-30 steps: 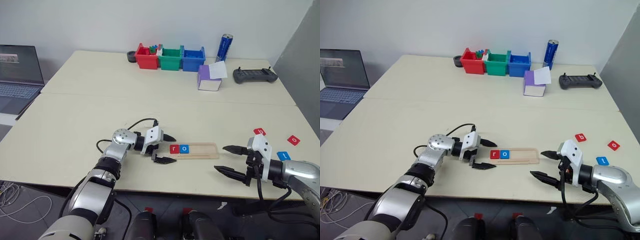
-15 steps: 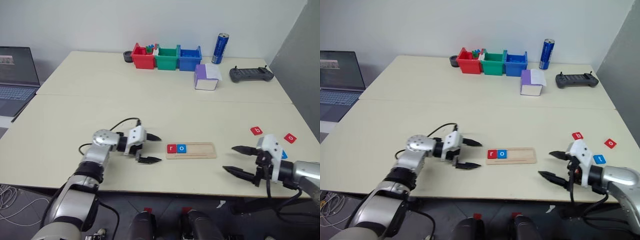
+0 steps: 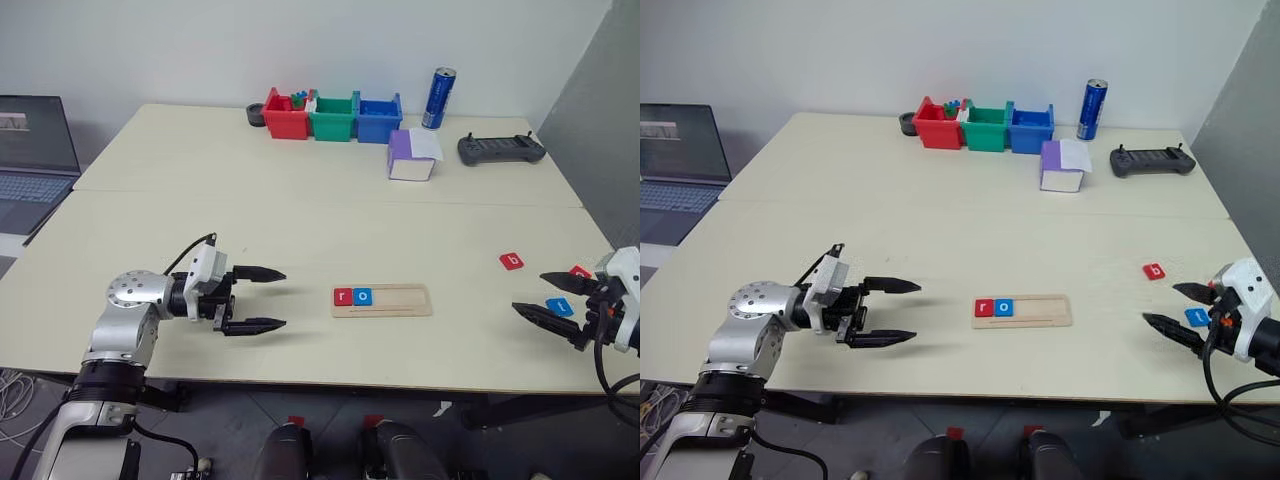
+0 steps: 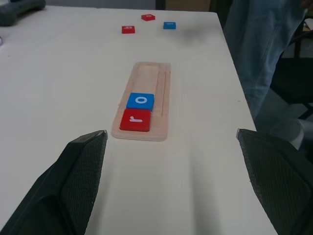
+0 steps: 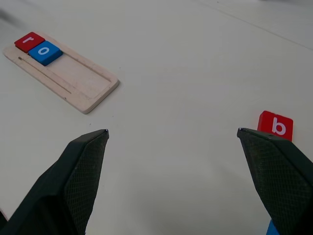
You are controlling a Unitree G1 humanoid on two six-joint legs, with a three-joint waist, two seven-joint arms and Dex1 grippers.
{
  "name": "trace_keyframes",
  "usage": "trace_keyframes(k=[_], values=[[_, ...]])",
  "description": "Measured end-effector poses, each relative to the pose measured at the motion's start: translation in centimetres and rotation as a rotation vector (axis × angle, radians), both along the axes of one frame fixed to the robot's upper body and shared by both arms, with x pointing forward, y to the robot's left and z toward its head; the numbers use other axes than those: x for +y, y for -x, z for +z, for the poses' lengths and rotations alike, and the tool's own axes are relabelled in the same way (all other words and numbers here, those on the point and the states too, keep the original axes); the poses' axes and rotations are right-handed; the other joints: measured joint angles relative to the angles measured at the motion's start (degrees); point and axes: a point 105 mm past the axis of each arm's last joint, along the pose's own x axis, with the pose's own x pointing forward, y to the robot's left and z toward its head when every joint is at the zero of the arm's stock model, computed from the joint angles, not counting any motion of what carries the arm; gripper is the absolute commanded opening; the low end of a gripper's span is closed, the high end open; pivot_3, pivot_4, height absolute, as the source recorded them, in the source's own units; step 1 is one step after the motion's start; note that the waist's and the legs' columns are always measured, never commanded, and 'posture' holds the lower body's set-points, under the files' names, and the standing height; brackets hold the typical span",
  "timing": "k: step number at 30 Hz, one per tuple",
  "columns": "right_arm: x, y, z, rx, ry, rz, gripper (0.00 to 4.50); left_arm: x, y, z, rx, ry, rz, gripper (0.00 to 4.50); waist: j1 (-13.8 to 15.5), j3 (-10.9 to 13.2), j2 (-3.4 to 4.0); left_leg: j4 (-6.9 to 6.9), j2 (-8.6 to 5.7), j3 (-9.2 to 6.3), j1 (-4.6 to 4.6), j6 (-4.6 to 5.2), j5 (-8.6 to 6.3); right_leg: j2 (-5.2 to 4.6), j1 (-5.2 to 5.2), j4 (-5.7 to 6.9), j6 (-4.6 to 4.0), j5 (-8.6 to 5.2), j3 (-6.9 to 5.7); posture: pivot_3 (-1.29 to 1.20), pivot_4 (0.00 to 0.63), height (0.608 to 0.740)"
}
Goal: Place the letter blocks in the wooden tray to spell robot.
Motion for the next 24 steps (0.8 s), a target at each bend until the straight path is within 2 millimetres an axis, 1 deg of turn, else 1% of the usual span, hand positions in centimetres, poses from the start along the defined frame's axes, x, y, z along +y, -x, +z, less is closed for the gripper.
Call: trace_keyframes(k=[5, 8, 12, 15, 17, 19, 21, 24], values=[[0.0, -0.1, 0.1, -0.002, 0.0, 0.001, 4.5, 0.7, -0.1, -1.0, 0.007, -0.005, 0.012, 4.48, 0.0, 0.0, -0.01, -0.02, 0.0, 0.02, -0.07, 0.0, -0.01, 0.0, -0.03, -0.07, 0.0, 0.0, 0.0, 0.0, 0.15, 0.74], [-0.2, 0.4, -0.2, 0.013, 0.001, -0.009, 4.5, 1.0, -0.1, -1.2, 0.014, -0.009, 0.005, 4.48, 0.2, 0.0, -0.01, -0.02, -0.01, 0.01, -0.08, 0.0, -0.01, 0.0, -0.03, -0.09, 0.0, 0.0, 0.0, 0.0, 0.15, 0.74], [-2.2, 1.1, 0.1, 0.011, 0.002, -0.089, 4.5, 2.3, -0.4, -1.5, 0.006, -0.026, 0.037, 4.48, 0.4, 0.0, -0.01, -0.02, -0.01, 0.02, -0.06, 0.0, -0.01, 0.0, -0.03, -0.09, 0.0, 0.0, 0.0, 0.0, 0.15, 0.74], [-3.6, 1.2, 0.5, -0.025, -0.025, -0.155, 4.5, 2.7, -0.5, -1.9, -0.003, -0.037, 0.039, 4.48, 0.5, 0.0, -0.02, -0.02, 0.0, 0.0, -0.06, 0.0, -0.01, 0.0, -0.02, -0.08, 0.0, 0.0, -0.02, 0.0, 0.15, 0.74], [-4.2, 1.2, 0.1, -0.043, -0.048, -0.2, 4.5, 2.8, -0.5, -2.2, -0.004, -0.037, 0.04, 4.48, 0.5, 0.0, -0.02, -0.02, 0.0, 0.01, -0.06, 0.0, -0.01, 0.0, -0.02, -0.08, 0.0, 0.0, -0.01, 0.0, 0.15, 0.74], [-4.6, 1.3, -0.7, -0.044, -0.078, -0.242, 4.5, 2.8, -0.6, -2.4, -0.007, -0.039, 0.033, 4.48, 0.5, 0.0, -0.01, -0.02, 0.0, 0.02, -0.07, 0.0, -0.01, 0.0, -0.03, -0.08, 0.0, 0.0, 0.01, 0.0, 0.15, 0.74], [-4.6, 1.1, -1.3, -0.061, -0.104, -0.273, 4.5, 2.7, -0.8, -2.4, -0.003, -0.029, 0.035, 4.48, 0.5, 0.0, -0.01, -0.03, 0.0, 0.02, -0.07, 0.0, -0.01, 0.0, -0.04, -0.07, 0.0, 0.0, 0.0, 0.0, 0.15, 0.74], [-4.7, 0.4, -2.2, -0.073, -0.122, -0.338, 4.5, 3.1, -1.0, -2.6, -0.006, -0.037, 0.046, 4.48, 0.2, 0.0, 0.0, -0.02, 0.0, 0.04, -0.04, 0.0, -0.01, 0.0, -0.04, -0.03, 0.0, 0.0, 0.03, 0.0, 0.15, 0.74]])
